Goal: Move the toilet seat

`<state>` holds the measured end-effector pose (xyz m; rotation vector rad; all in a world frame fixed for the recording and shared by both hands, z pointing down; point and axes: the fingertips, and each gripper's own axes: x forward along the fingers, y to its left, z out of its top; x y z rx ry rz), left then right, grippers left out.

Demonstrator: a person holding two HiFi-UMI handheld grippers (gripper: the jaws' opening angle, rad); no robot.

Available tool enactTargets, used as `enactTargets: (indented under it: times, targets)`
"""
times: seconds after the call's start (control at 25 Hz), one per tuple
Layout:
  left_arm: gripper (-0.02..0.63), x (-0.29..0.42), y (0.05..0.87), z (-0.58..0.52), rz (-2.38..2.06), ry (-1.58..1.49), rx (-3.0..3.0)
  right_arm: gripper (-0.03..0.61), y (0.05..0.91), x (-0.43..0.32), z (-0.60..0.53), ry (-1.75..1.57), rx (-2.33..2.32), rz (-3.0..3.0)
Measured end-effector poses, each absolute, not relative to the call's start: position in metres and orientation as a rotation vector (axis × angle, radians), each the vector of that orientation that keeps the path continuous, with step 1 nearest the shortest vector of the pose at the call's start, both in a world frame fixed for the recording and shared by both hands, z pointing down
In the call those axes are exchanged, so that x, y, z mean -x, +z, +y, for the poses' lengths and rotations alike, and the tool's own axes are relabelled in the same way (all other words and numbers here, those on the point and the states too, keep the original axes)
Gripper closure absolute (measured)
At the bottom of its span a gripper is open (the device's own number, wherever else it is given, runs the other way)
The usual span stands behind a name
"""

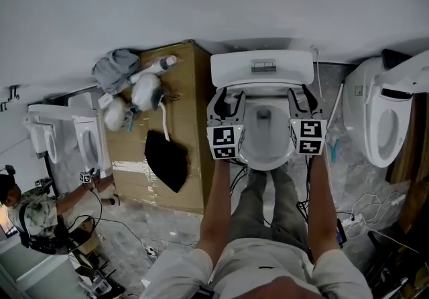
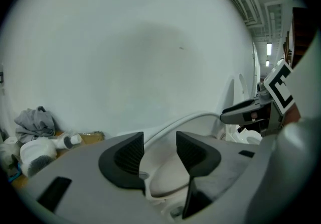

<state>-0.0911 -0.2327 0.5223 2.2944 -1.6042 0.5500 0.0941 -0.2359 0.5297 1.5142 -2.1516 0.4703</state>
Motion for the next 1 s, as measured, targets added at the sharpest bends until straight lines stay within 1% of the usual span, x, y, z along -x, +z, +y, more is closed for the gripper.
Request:
enactTargets:
  times: [0.28, 0.4, 0.68, 1.0]
  targets:
    - [0.397, 0.09, 0.479, -0.201, -1.576, 0.49, -2.357, 0.39, 0.472, -0.082, -0.199, 0.344, -1.529, -2.249]
    - [0.399, 0.088, 0.453, -0.181, -1.555, 0.474, -2.404, 0.37, 0.445, -0.077, -0.171, 0.327, -1.522, -2.276]
    - [0.399, 0.085, 0.394, -0.123, -1.505, 0.419, -2.499, 0.368, 0.395, -0.065, -0.098, 0.299, -1.525, -2.273]
    - [0.407, 0.08, 0.35, -0.05, -1.402, 0.379, -2.574, 0.368, 0.34, -0.056, -0.028, 0.261, -1.529, -2.259]
